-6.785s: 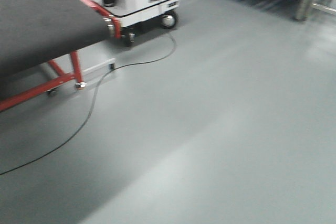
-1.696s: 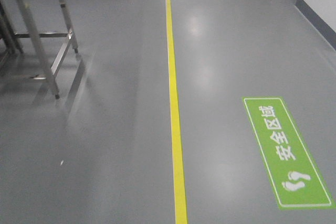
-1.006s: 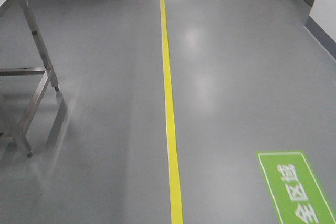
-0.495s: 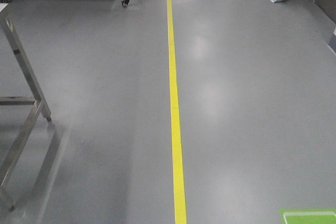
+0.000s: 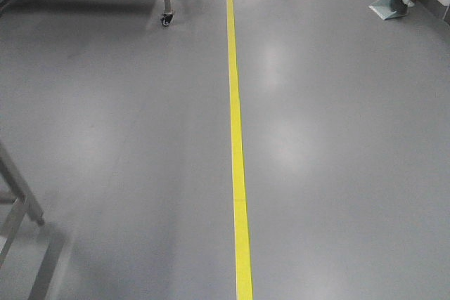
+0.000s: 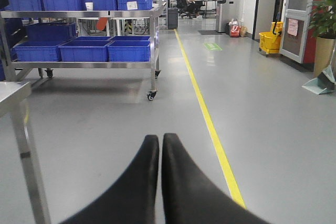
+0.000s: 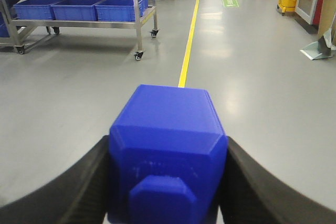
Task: Pour parts from conveyor to right shelf
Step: 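Drive along the yellow floor line carrying the block in the right gripper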
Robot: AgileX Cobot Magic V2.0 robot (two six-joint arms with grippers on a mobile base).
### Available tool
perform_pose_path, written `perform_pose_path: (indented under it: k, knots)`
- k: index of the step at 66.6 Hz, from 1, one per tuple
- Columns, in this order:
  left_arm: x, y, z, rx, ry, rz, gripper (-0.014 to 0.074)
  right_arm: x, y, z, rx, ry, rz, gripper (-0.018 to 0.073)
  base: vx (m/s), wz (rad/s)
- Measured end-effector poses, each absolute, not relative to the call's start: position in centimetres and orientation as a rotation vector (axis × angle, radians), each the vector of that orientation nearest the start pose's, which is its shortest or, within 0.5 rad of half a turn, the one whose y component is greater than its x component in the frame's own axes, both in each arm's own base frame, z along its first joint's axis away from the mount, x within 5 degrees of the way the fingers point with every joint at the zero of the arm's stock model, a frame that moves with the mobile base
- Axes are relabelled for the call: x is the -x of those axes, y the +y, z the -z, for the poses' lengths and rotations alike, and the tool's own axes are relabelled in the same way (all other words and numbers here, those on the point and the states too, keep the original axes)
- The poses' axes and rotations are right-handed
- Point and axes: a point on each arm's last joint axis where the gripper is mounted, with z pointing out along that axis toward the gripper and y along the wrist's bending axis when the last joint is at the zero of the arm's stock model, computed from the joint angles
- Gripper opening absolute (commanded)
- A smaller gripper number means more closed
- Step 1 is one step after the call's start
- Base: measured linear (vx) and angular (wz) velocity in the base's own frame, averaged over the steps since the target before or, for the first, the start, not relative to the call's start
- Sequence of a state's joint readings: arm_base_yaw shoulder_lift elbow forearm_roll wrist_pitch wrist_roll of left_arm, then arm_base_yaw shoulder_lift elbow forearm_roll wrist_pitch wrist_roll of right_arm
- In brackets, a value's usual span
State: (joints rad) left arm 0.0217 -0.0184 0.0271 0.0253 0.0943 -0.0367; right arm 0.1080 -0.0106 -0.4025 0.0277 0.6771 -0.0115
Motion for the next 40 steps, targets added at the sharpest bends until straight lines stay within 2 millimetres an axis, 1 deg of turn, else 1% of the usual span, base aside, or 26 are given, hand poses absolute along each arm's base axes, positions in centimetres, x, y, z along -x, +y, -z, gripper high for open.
perform_pose_path:
  k: [23,40]
  knots:
    - [-5.62,0.14,-19.65,0.028,1.586,-0.010,-0.0006,-1.60,0.33,-28.21,0.098,1.746,-0.102,-0.0005,0.76,0.02]
    - [-5.62,0.14,-19.65,0.028,1.586,-0.010,-0.0006,-1.60,0.33,-28.21,0.098,1.746,-0.102,-0.0005,0.78,0.11]
